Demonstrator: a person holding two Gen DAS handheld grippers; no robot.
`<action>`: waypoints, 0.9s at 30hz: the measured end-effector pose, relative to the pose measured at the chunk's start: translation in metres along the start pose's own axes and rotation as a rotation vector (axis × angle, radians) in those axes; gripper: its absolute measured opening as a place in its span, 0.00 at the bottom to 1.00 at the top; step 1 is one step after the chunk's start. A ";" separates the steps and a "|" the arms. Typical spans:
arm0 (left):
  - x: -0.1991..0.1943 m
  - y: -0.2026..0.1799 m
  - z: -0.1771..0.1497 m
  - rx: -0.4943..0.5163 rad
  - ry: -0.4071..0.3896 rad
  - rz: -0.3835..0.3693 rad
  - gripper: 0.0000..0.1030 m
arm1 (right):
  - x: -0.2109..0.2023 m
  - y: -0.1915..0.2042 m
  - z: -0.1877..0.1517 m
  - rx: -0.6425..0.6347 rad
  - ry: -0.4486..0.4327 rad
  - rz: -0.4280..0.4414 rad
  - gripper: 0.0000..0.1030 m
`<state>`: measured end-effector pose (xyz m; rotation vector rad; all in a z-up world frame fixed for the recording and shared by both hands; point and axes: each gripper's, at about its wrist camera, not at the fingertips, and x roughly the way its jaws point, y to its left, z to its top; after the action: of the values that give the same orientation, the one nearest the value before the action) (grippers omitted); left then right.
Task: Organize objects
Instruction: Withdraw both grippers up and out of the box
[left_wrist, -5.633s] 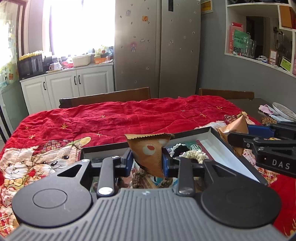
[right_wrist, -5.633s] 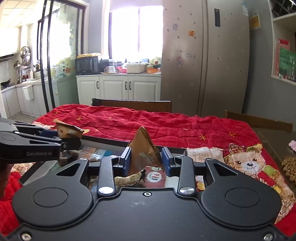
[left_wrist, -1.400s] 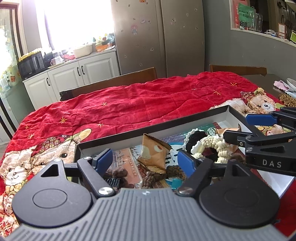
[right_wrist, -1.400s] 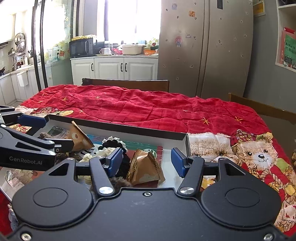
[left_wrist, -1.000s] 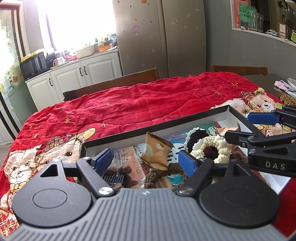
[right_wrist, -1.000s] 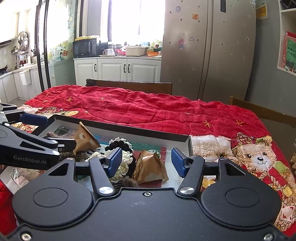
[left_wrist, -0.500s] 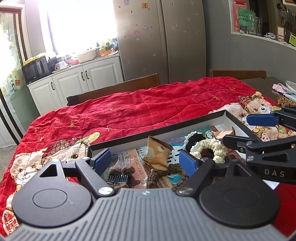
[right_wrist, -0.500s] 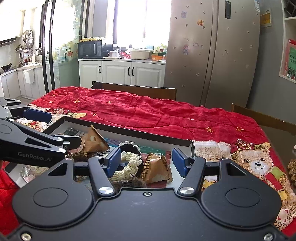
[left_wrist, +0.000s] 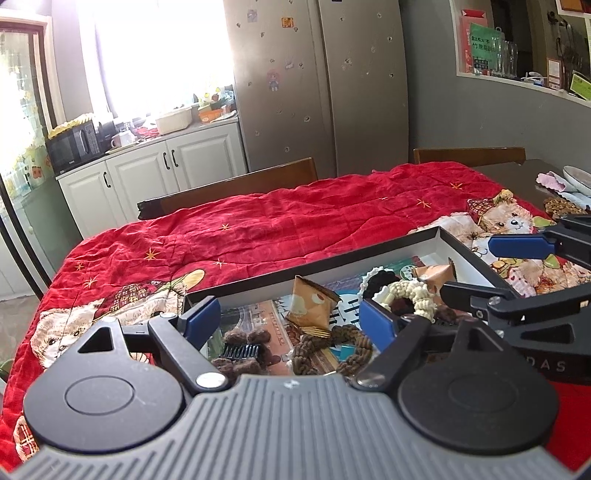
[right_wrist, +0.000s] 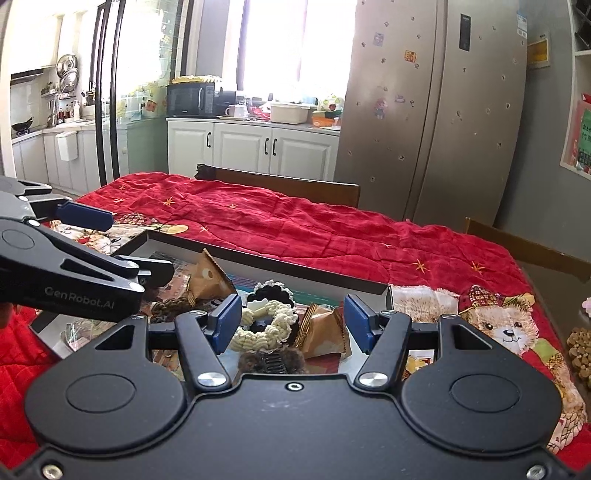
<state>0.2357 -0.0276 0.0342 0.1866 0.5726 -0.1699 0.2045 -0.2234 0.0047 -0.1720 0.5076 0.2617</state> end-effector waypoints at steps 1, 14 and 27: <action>-0.001 0.000 0.000 0.002 -0.001 -0.001 0.86 | -0.002 0.001 0.000 -0.005 -0.003 -0.001 0.58; -0.025 0.001 -0.006 0.004 -0.023 -0.009 0.87 | -0.027 0.008 -0.001 -0.042 -0.023 0.004 0.60; -0.052 0.002 -0.018 0.003 -0.035 -0.031 0.88 | -0.061 0.013 -0.011 -0.079 -0.047 -0.001 0.64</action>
<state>0.1838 -0.0161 0.0486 0.1775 0.5411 -0.2037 0.1447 -0.2258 0.0247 -0.2421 0.4507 0.2840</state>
